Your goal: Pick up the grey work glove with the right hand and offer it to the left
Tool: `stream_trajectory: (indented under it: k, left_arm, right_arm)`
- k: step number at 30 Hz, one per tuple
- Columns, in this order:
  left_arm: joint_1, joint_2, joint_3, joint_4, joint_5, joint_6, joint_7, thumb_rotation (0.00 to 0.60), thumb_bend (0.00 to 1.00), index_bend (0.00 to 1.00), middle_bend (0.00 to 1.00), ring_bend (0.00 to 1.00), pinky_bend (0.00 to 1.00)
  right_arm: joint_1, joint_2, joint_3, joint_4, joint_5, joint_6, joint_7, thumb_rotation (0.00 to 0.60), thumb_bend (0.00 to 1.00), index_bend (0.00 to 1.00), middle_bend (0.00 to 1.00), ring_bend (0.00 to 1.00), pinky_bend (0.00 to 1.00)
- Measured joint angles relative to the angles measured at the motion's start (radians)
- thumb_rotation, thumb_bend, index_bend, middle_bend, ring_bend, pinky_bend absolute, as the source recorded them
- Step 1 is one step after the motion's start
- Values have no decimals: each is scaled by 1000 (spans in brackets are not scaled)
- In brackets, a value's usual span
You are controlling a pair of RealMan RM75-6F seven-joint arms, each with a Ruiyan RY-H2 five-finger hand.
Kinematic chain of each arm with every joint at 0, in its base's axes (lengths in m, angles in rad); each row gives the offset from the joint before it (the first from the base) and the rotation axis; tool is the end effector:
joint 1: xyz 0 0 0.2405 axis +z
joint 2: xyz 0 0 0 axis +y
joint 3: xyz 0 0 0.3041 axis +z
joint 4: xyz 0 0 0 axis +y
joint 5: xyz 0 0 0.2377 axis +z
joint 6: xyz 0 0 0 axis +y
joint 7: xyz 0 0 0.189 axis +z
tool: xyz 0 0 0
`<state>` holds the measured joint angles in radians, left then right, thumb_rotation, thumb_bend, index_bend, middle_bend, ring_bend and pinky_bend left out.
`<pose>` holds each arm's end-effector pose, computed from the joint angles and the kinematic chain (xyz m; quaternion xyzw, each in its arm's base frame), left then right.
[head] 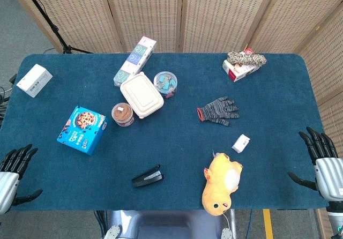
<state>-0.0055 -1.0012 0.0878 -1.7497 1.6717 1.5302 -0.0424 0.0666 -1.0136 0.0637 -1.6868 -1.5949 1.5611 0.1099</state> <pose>-0.3394 0.1682 0.1573 -0.6275 -0.4252 -0.3853 0.5263 -0.3353 -0.2265 0.1934 0.5886 -0.3689 0.4511 0.5603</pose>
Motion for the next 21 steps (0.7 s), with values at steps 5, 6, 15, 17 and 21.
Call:
stream_trajectory:
  k: [5,6,15,17,21]
  left_arm:
    - [-1,0,-1,0,-3,-3,0,600,0,0,0,0,0]
    - [-1,0,-1,0,-4,-3,0,600,0,0,0,0,0]
    - [-2,-6,-5,5,6,4,0,600,0,0,0,0,0]
    - [-4,-8,-5,8,7,2,-3,600,0,0,0,0,0]
    - [-12,-8,-7,5,-4,-16,-2,600,0,0,0,0,0]
  right_arm:
    - [-1,0,-2,-1,-1,-1,-1,600,0,6,0,0,0]
    - [-1,0,-2,-1,-1,-1,-2,600,0,6,0,0,0]
    - [11,-3,-6,0,-6,-24,6,600,0,6,0,0,0]
    - [20,-7,-6,0,-10,-36,12,600,0,6,0,0,0]
    - [45,-15,0,11,4,-82,12,600,0,5,0,0,0]
